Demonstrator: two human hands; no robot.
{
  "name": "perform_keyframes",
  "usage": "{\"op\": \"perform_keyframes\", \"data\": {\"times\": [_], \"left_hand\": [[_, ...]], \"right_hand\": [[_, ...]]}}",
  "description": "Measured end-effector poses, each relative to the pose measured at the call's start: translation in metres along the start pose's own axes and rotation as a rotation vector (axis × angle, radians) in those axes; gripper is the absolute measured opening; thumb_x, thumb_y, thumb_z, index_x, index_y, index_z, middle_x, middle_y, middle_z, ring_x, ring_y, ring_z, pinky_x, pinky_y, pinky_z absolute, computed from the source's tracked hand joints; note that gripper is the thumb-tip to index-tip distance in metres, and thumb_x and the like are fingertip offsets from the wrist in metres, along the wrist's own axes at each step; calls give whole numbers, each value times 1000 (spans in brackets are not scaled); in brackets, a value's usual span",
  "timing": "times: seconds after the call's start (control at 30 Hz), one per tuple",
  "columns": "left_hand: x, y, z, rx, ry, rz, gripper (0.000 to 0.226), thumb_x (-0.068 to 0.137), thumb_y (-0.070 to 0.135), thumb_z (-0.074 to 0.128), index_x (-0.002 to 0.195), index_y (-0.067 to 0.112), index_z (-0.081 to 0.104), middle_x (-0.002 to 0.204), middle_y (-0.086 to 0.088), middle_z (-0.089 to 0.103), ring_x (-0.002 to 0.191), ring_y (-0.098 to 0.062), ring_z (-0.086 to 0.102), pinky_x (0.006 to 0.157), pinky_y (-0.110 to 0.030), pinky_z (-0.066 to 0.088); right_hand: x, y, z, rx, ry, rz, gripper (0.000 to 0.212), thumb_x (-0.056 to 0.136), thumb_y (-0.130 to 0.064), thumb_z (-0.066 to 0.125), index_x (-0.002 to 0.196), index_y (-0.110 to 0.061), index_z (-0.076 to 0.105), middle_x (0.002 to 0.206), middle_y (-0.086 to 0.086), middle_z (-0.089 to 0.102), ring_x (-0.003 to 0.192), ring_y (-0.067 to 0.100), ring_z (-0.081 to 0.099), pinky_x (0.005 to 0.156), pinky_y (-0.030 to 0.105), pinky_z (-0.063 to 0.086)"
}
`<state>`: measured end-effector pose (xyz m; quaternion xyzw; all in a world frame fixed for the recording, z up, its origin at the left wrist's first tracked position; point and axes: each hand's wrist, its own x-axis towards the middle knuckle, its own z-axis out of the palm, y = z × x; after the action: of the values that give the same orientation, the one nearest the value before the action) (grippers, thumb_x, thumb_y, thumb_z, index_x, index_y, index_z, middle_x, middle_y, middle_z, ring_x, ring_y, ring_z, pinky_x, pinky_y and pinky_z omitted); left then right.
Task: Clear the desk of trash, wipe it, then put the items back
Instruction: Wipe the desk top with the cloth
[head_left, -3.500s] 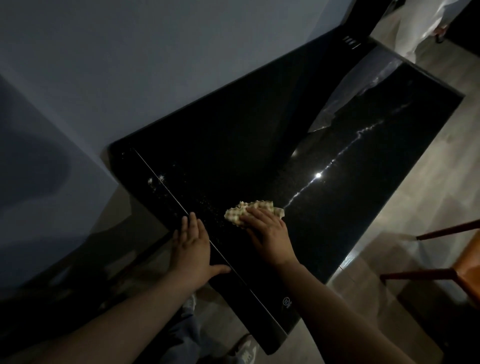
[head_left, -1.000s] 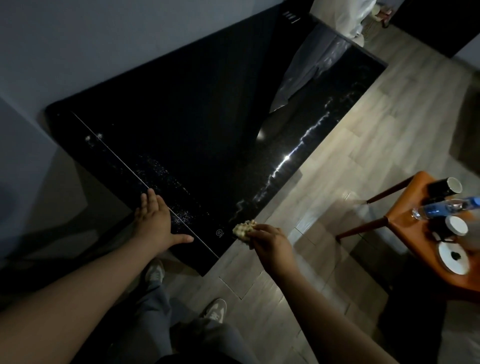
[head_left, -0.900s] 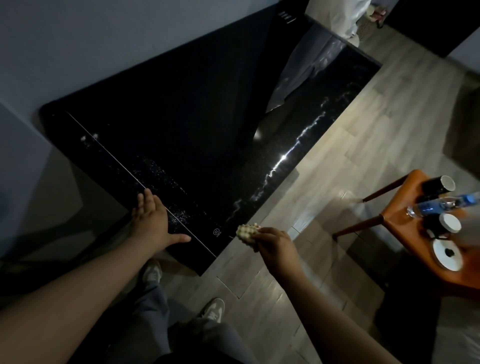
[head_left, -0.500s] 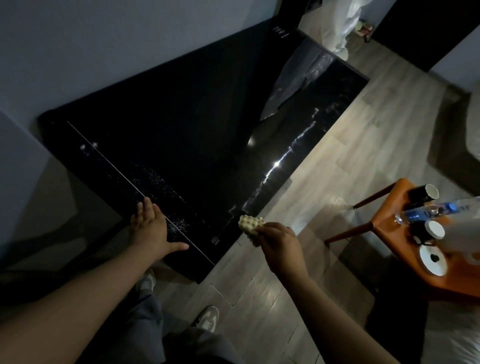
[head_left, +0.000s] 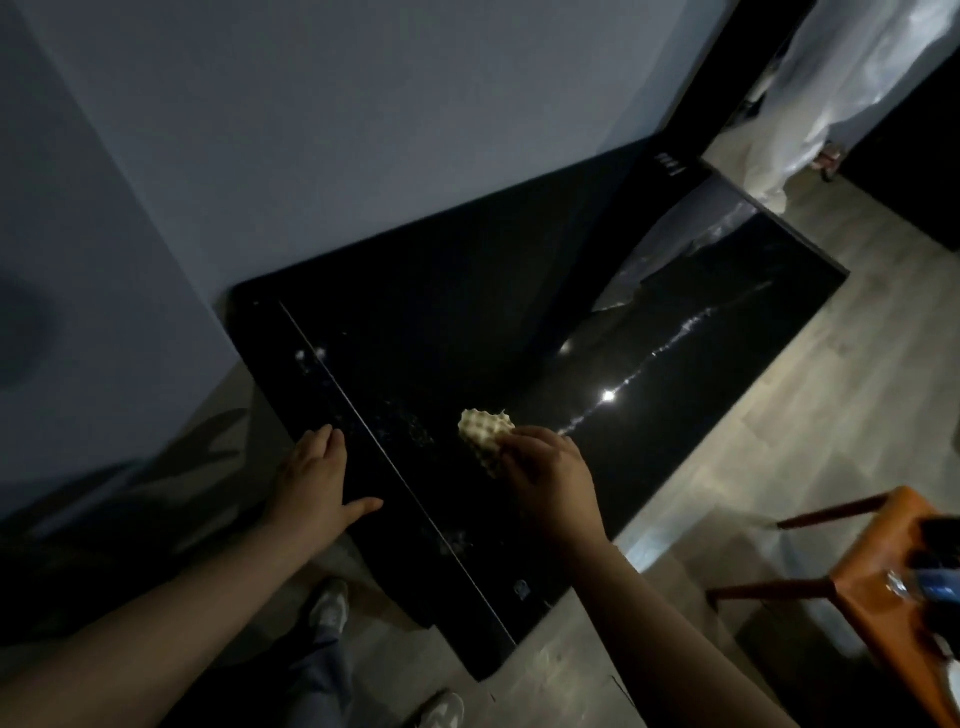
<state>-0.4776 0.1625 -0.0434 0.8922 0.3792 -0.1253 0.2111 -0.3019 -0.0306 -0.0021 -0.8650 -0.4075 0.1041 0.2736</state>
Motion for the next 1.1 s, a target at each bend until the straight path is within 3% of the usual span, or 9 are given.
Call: {"op": "perform_keyframes", "data": {"times": [0.2,0.37,0.5,0.57,0.7,0.87,1.1], "left_hand": [[31,-41,-26,-84,8,-22,104,83,58,60,153,8,0,161,-7,-6,148,-26,-1,120,-38,15],[62,-63,-42,-138,33,-18,105,82,57,62,152,6,3,161,-9,-6,148,-26,-2,120,-39,15],[84,-73,-49,-179,1,-15,124,66,79,55,152,5,4,160,-12,-6,148,-28,-4,120,-39,11],[97,-77,-50,-189,4,1,128,61,82,51,152,6,3,160,-12,-10,148,-28,-8,119,-38,7],[123,-82,-57,-139,10,7,133,65,67,72,151,5,-8,158,-12,-22,146,-29,-18,119,-37,1],[145,-92,-63,-86,-44,-19,149,53,80,68,150,3,-14,155,-13,-28,144,-30,-22,119,-39,0],[153,-101,-61,-7,-84,-52,143,58,76,67,149,4,-16,155,-13,-28,145,-28,-20,119,-36,-1]], "right_hand": [[72,-42,26,-9,-64,-86,27,92,-25,60,119,-25,66,124,-10,61,111,8,50,88,14,35],[129,-68,48,-20,-96,-152,27,92,-22,61,118,-22,68,124,-7,62,109,11,51,87,19,39],[171,-83,66,-17,-119,-212,28,92,-22,61,119,-22,67,125,-6,62,109,12,52,84,11,33],[191,-91,75,-24,-123,-232,28,91,-22,61,119,-21,67,125,-5,62,110,14,52,86,15,35],[233,-106,94,-30,-121,-286,27,91,-20,62,117,-18,68,123,-1,63,110,19,53,88,22,39],[279,-124,116,-40,-174,-349,28,92,-15,59,118,-15,67,126,3,62,113,23,52,92,31,42],[322,-140,153,-50,-200,-382,29,91,-13,59,119,-12,67,126,6,62,114,28,50,94,41,45]]}}
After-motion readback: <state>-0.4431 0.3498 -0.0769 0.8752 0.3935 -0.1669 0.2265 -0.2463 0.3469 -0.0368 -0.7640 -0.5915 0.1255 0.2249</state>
